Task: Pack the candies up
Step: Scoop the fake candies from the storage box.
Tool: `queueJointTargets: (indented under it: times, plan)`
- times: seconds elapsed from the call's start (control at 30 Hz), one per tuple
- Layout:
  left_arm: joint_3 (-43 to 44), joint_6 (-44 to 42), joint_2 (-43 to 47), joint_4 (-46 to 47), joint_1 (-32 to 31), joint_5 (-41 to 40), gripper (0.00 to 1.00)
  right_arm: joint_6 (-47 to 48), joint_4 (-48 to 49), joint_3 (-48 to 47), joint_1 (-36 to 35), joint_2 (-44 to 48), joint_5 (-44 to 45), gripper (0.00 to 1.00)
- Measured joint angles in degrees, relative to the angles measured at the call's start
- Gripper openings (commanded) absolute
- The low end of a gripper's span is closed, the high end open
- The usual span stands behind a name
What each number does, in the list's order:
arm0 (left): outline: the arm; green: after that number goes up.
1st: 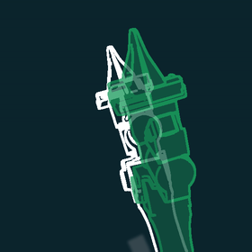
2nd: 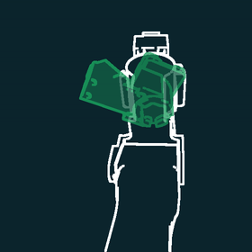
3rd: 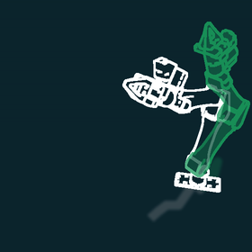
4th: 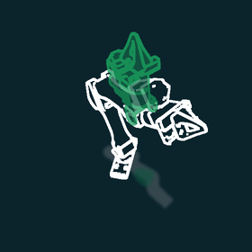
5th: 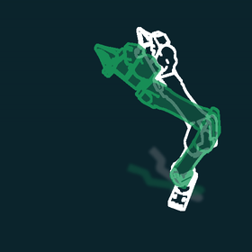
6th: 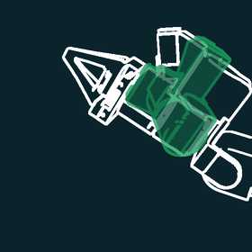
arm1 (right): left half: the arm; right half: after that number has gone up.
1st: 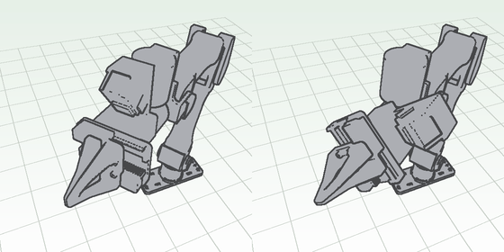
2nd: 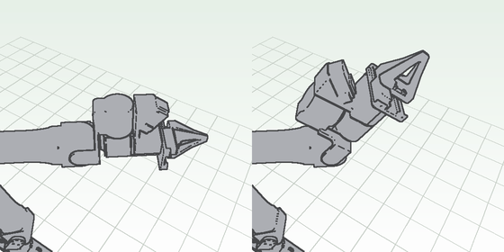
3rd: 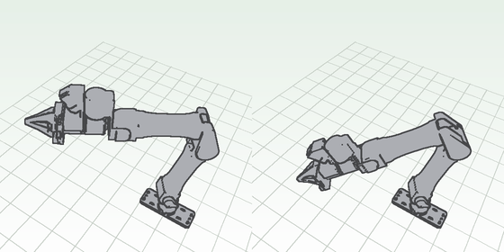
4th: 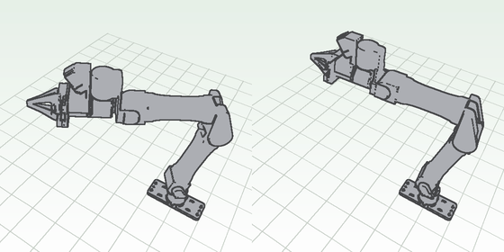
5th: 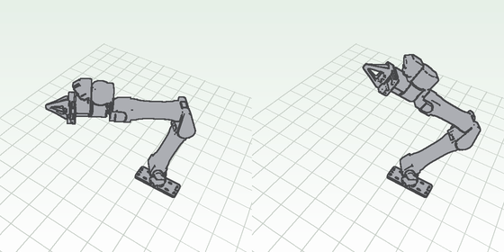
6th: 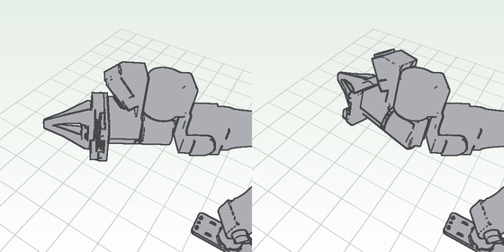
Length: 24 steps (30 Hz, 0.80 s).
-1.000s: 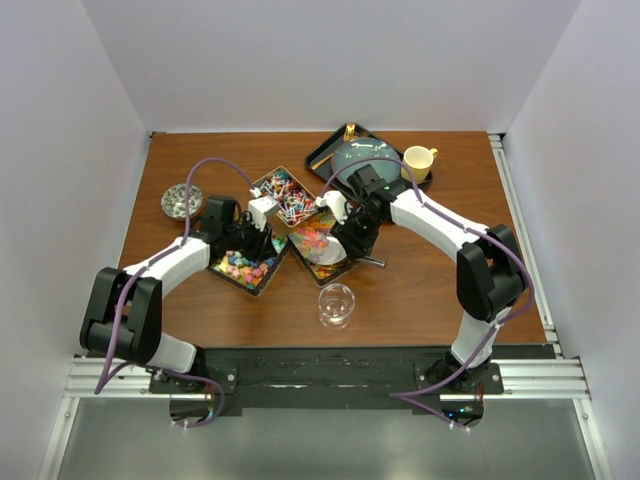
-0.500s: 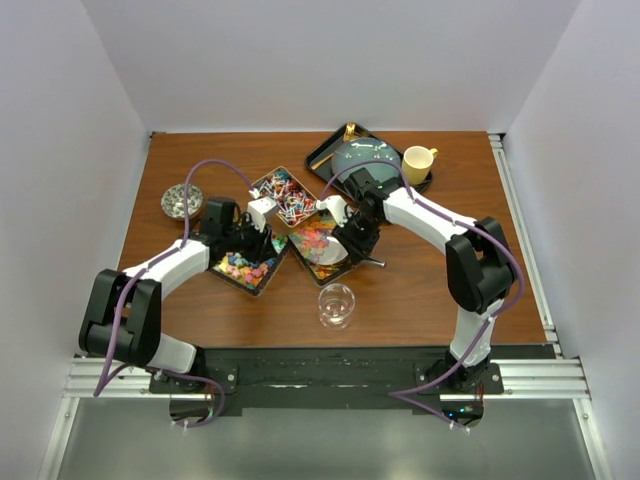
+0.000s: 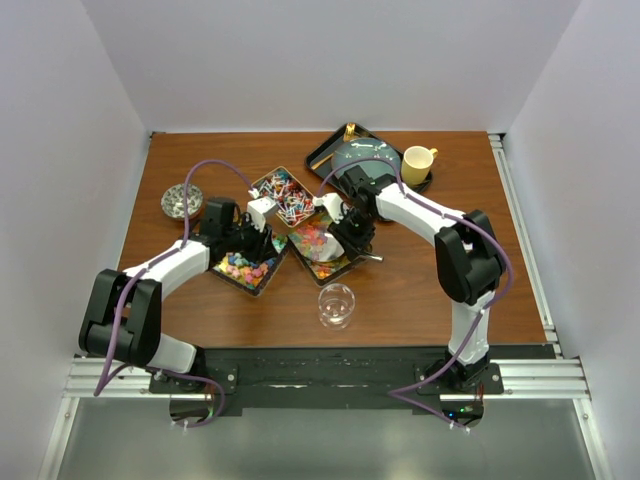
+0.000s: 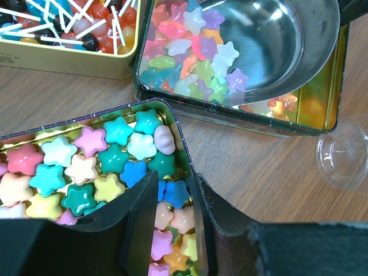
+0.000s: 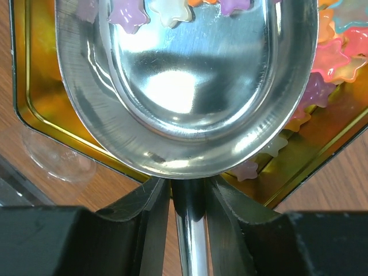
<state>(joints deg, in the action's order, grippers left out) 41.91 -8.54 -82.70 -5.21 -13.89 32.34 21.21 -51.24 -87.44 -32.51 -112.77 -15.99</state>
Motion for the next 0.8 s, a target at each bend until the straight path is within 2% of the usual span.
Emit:
queueJointTargets:
  times: [0.07,0.1,0.13,0.17,0.4,0.6,0.8]
  plan:
    - [0.0,0.0,0.0,0.0,0.0,0.0,0.36,0.0,0.5,0.3,0.0,0.0,0.0,0.3]
    - [0.0,0.0,0.0,0.0,0.0,0.0,0.36,-0.1,0.8,0.5,0.0,0.2,0.0,0.13]
    - [0.0,0.0,0.0,0.0,0.0,0.0,0.36,-0.2,1.2,0.9,0.0,0.4,0.0,0.03]
    - [0.0,0.0,0.0,0.0,0.0,0.0,0.36,-0.3,1.6,1.2,0.0,0.6,-0.2,0.0]
    - [0.4,-0.3,-0.3,-0.6,0.0,0.0,0.36,-1.7,10.2,9.2,-0.1,6.1,-0.9,0.0]
    - [2.9,-3.1,-1.0,-4.8,0.0,-1.1,0.37,-2.2,19.1,17.4,1.1,11.4,-4.3,0.0]
    - [3.7,-6.4,-0.9,-9.7,0.1,-1.2,0.38,-2.1,21.7,21.2,2.5,14.8,-7.8,0.0]
